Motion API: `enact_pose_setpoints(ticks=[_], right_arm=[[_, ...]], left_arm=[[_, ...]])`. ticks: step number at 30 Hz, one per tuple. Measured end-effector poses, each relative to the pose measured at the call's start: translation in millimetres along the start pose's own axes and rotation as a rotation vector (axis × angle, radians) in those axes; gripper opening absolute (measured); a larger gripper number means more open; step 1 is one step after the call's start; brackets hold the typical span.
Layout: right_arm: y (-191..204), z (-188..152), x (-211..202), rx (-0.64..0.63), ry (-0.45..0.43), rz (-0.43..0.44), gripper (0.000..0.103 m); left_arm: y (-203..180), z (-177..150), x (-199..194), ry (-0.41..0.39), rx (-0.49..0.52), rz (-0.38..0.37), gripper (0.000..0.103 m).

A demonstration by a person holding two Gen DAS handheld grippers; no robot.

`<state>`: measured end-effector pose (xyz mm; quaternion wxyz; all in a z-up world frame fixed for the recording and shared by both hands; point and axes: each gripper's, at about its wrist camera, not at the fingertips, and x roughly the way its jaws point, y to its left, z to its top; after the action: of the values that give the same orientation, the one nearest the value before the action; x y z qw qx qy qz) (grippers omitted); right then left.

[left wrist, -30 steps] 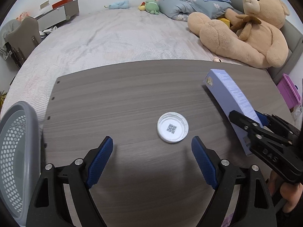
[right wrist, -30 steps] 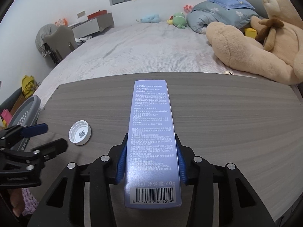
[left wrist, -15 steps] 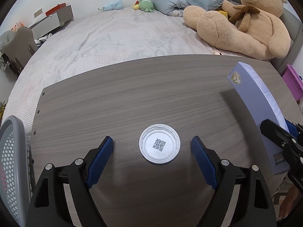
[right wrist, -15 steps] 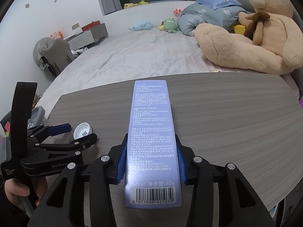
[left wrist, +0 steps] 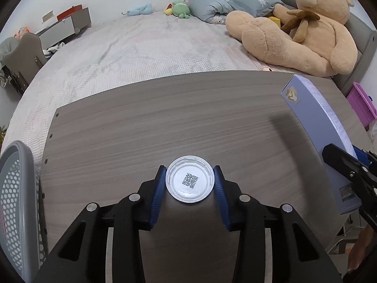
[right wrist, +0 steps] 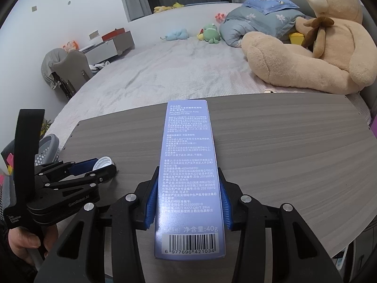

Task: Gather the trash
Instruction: 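Carry the cap in the left gripper and box in the right over the basket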

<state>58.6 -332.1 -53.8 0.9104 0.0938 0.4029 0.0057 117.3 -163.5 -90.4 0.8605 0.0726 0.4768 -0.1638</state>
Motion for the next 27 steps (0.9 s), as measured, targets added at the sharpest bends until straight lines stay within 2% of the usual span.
enact_pose_setpoints(ticks=[9, 17, 27], right_arm=[[24.1, -3.6, -2.4, -0.032, 0.006, 0.008, 0.043], [70.7, 2.0, -4.4, -0.098, 0.003, 0.058, 0.043], [142.6, 14.0, -3.2, -0.188, -0.012, 0.158, 0.043]], left_arm=[[28.8, -13.1, -38.7, -0.093, -0.037, 0.032, 0.039], [70.4, -25.3, -73.0, -0.149, -0.091, 0.090, 0.039], [139.8, -45.3, -118.0, -0.222, -0.210, 0.156, 0.039]])
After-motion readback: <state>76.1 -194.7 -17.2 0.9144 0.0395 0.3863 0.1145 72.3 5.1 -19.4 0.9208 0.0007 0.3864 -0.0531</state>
